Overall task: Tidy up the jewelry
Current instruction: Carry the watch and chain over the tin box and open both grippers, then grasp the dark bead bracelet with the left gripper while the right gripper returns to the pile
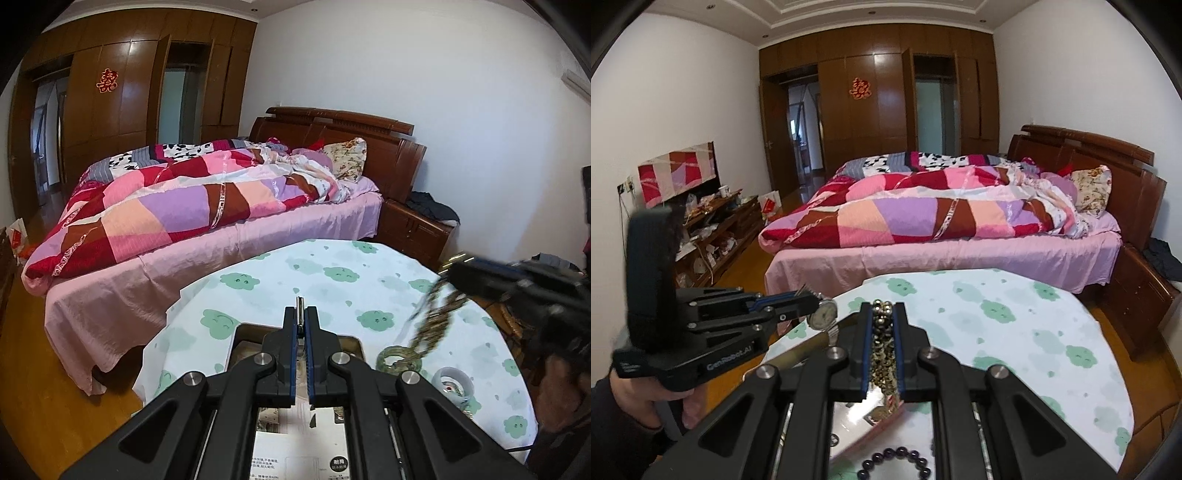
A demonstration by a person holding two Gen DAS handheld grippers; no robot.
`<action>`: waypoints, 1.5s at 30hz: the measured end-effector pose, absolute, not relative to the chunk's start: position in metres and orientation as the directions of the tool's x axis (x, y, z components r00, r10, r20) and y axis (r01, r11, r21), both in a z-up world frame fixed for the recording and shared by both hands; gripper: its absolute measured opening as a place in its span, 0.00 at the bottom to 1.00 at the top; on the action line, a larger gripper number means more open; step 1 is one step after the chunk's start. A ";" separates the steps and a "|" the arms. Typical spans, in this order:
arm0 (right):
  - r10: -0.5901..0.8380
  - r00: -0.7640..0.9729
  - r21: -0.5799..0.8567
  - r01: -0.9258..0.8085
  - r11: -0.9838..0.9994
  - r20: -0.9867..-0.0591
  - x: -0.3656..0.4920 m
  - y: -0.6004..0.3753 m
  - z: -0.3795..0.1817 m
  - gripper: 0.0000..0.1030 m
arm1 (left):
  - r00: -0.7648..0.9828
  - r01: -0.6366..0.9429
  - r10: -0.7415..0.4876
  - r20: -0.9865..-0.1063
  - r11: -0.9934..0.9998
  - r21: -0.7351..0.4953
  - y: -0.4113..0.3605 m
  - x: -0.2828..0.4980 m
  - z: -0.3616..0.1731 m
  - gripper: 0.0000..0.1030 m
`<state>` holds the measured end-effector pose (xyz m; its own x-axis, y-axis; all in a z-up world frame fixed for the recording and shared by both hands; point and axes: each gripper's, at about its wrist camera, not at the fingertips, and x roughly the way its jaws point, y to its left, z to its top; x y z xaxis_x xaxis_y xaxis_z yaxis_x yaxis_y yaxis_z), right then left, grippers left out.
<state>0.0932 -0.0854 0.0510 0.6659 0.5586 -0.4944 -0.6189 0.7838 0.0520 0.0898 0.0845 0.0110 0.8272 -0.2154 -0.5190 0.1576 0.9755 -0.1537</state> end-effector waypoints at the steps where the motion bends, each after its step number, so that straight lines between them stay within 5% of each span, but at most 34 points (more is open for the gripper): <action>1: 0.556 0.672 0.056 -0.612 0.789 -0.490 0.094 -0.090 0.052 0.12 | 0.824 0.155 -0.215 -0.524 0.975 -0.157 0.085 0.092 0.009 0.02; 7: 0.509 0.715 0.045 -0.559 0.828 -0.478 0.092 -0.122 0.052 0.12 | 0.810 0.125 -0.182 -0.558 0.982 -0.139 0.089 0.103 -0.006 0.02; 22: 0.322 0.649 0.043 -0.406 0.913 -0.689 0.140 -0.169 -0.058 0.12 | 0.756 0.053 -0.080 -0.650 0.997 -0.062 0.074 0.116 -0.038 0.08; 23: 0.312 0.642 0.043 -0.398 0.916 -0.701 0.139 -0.175 -0.065 0.12 | 0.763 0.060 -0.083 -0.641 0.997 -0.057 0.070 0.111 -0.035 0.22; 24: 0.306 0.632 0.048 -0.391 0.919 -0.712 0.139 -0.179 -0.071 0.12 | 0.771 0.058 -0.077 -0.632 0.997 -0.051 0.066 0.106 -0.034 0.48; 26: 0.299 0.626 0.051 -0.382 0.923 -0.720 0.134 -0.185 -0.077 0.12 | 0.802 0.054 -0.072 -0.593 0.997 -0.048 0.057 0.094 -0.029 0.78; 27: 0.296 0.621 0.052 -0.379 0.924 -0.726 0.133 -0.189 -0.081 0.12 | 0.816 0.075 -0.092 -0.571 0.996 -0.054 0.051 0.087 -0.027 0.79; 41: 0.331 0.605 0.109 -0.373 0.921 -0.724 0.118 -0.212 -0.082 0.15 | 0.695 0.305 -0.236 -0.679 0.952 -0.019 -0.069 0.050 -0.055 0.79; 45: 0.337 0.608 0.115 -0.374 0.920 -0.719 0.110 -0.217 -0.082 0.15 | 0.642 0.324 -0.243 -0.727 0.946 -0.029 -0.082 0.058 -0.073 0.65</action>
<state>0.1102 -0.2169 -0.0822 0.6083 0.3370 -0.7186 -0.3744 0.9202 0.1146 0.0576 -0.0821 -0.0731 0.6425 -0.2427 -0.7268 0.3243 0.9455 -0.0290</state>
